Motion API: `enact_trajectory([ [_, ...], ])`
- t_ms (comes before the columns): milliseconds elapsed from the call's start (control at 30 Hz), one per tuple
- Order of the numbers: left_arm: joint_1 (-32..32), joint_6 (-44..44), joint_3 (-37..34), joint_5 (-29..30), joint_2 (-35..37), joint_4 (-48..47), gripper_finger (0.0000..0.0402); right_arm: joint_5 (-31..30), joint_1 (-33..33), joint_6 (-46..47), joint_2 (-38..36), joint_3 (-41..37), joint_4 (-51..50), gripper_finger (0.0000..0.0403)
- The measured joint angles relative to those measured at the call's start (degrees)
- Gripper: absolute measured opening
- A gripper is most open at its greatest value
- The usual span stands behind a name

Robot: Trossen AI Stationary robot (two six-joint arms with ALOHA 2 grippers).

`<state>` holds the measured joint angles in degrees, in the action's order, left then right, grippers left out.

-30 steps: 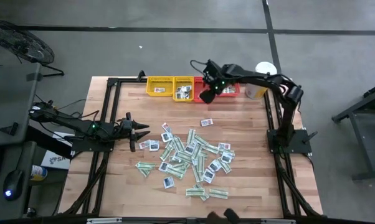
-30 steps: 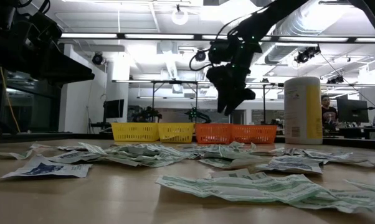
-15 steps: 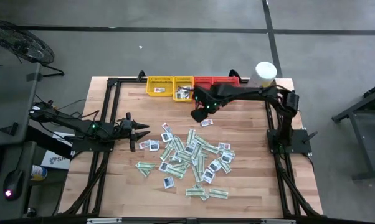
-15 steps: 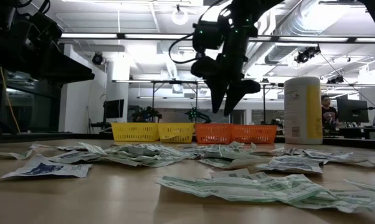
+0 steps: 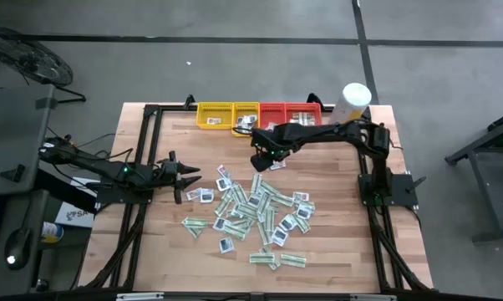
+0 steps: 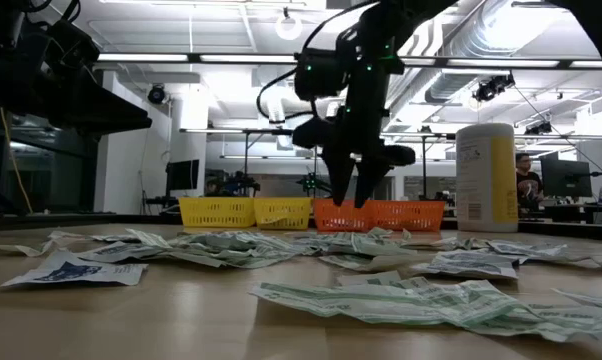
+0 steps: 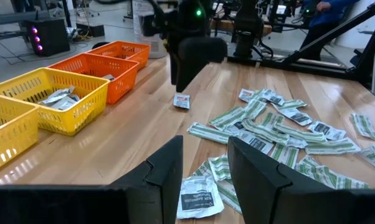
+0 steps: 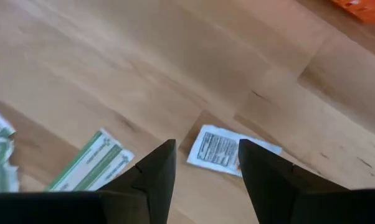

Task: Pick & Place First Aid Supplies
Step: Put the orange packet into the left yellow bin

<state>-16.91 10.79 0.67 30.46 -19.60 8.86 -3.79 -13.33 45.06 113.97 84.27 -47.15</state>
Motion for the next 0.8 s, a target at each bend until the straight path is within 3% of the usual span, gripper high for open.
enact_trajectory([
  [367, 0.02, 0.0, 0.0, -0.01, -0.02, 0.0, 0.0127, -1.61, 0.69, 3.17, 3.57, 0.0, 0.77, 0.0222],
  [467, 0.01, 0.0, 0.0, -0.01, -0.02, 0.0, 0.0127, -3.42, 0.5, 3.75, 3.57, 0.0, 0.83, 0.0225],
  [800, 0.02, 0.0, 0.0, 0.0, -0.02, -0.03, 0.0127, -0.9, 0.73, 4.99, 6.11, 0.03, 0.51, 0.0224],
])
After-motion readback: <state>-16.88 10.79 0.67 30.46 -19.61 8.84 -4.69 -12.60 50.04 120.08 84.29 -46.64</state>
